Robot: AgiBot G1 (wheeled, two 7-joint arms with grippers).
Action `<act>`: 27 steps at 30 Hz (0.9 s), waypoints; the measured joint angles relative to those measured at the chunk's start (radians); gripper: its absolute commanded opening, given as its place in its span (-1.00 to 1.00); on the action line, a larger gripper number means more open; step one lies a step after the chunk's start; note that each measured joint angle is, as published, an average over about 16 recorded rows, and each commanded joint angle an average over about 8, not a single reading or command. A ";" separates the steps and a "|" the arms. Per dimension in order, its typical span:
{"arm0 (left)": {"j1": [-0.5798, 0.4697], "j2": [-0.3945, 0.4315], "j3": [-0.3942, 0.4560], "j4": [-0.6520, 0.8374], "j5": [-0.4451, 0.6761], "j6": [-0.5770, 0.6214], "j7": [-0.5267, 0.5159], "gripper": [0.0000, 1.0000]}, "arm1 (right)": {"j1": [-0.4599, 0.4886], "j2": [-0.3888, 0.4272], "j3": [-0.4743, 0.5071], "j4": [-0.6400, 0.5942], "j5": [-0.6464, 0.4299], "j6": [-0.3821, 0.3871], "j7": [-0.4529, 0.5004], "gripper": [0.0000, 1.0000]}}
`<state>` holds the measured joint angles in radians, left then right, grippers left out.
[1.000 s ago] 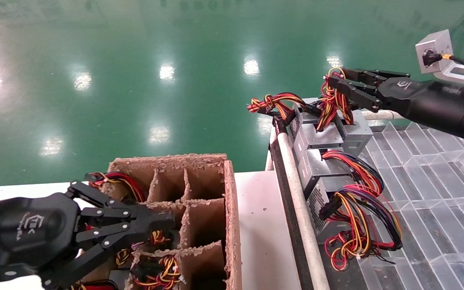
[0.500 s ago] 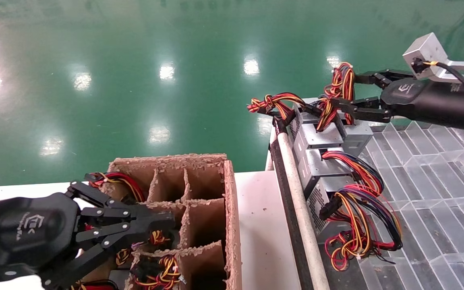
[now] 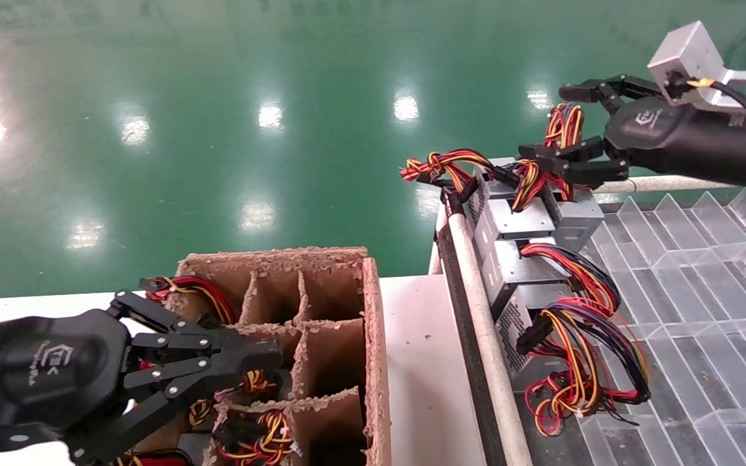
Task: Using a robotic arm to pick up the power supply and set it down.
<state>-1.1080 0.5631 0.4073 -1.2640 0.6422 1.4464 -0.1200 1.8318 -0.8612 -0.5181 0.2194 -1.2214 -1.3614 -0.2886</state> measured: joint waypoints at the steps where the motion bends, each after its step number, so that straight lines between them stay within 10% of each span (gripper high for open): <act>1: 0.000 0.000 0.000 0.000 0.000 0.000 0.000 -1.00 | -0.011 0.004 0.003 0.016 0.007 -0.002 0.006 1.00; 6: 0.000 0.000 0.000 0.000 0.000 0.000 0.000 -0.88 | -0.075 0.026 0.022 0.108 0.046 -0.012 0.048 1.00; 14: 0.000 0.000 0.000 0.000 0.000 0.000 0.000 1.00 | -0.183 0.062 0.057 0.259 0.117 -0.031 0.116 1.00; 27: 0.000 0.000 0.000 0.000 0.000 0.000 0.000 1.00 | -0.354 0.118 0.111 0.500 0.228 -0.062 0.223 1.00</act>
<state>-1.1080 0.5631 0.4074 -1.2640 0.6421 1.4464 -0.1199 1.4776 -0.7433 -0.4073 0.7190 -0.9930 -1.4232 -0.0652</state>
